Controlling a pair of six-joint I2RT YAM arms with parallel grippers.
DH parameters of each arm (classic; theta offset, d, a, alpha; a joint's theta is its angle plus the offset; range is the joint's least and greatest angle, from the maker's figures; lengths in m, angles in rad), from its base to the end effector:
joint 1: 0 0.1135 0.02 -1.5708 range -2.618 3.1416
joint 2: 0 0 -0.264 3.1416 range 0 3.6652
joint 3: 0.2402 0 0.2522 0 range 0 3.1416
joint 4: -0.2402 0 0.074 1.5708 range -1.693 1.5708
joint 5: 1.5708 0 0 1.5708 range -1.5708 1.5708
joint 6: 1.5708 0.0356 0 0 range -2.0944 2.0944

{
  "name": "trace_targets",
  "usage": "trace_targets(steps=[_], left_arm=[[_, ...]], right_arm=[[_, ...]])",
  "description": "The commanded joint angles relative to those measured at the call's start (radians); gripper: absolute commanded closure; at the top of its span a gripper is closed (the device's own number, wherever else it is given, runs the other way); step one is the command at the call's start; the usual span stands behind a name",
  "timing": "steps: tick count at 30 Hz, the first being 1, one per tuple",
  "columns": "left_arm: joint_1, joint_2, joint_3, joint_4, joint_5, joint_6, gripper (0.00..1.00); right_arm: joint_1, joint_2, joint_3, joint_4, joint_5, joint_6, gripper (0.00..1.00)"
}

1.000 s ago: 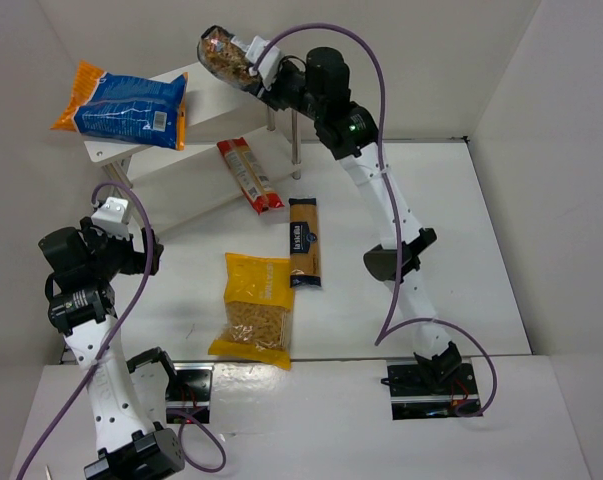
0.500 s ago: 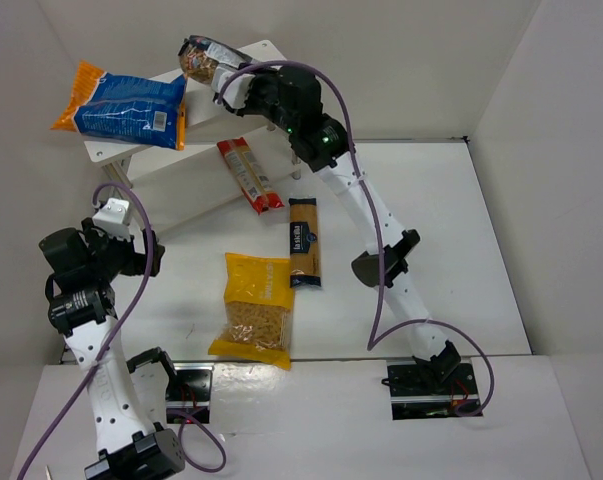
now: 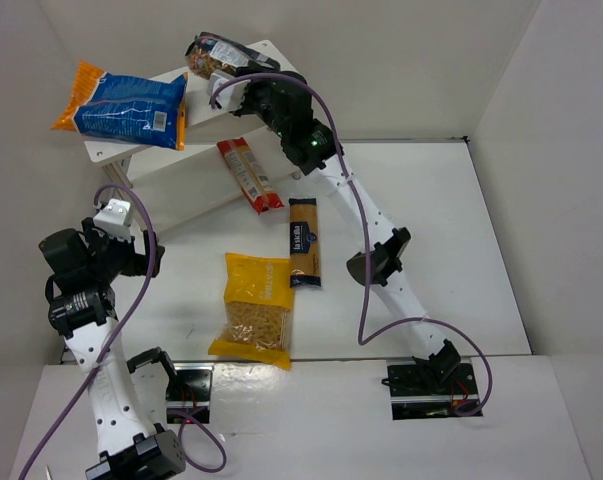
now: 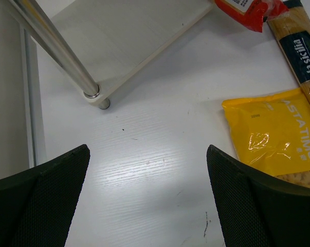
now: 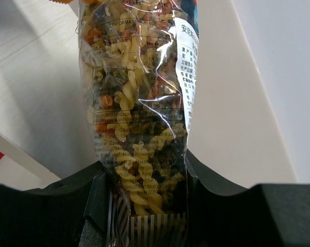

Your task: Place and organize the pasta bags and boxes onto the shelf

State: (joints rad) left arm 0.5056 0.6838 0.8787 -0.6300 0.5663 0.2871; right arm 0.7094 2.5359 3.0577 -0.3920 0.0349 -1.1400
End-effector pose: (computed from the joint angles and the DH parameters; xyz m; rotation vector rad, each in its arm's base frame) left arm 0.1303 0.0503 0.3427 0.1436 1.9294 -0.0421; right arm 0.4015 0.3431 0.4521 -1.1417 0.8971 -0.3780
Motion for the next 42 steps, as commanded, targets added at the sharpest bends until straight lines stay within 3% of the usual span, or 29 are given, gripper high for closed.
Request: trace_targets(steps=[1,4,8,11,16,25,32,42], left_arm=[[0.007,-0.009,0.000,0.006,0.027,0.017,0.00],[0.007,-0.009,0.000,0.006,0.027,0.017,0.00],[0.007,-0.009,0.000,0.006,0.027,0.017,0.00],[0.007,-0.009,0.000,0.006,0.027,0.017,0.00],[0.007,-0.009,0.000,0.006,0.027,0.017,0.00],[0.007,-0.009,0.000,0.006,0.027,0.017,0.00],[0.007,-0.009,0.000,0.006,0.027,0.017,0.00],[0.007,-0.009,0.000,0.006,0.027,0.017,0.00]], right_arm=[[0.005,-0.020,0.075,0.286,0.037,-0.021,0.99],[0.005,-0.011,0.075,0.306,0.037,-0.021,0.98],[-0.004,-0.011,0.075,0.315,0.046,0.008,0.82],[-0.004,-0.011,0.075,0.324,0.046,0.017,0.81],[-0.004,-0.002,0.075,0.334,0.056,0.026,0.64],[-0.004,-0.002,0.075,0.334,0.065,0.068,0.17],[-0.004,-0.011,0.075,0.315,0.065,0.109,0.07],[-0.004,-0.022,0.075,0.303,0.056,0.152,0.03]])
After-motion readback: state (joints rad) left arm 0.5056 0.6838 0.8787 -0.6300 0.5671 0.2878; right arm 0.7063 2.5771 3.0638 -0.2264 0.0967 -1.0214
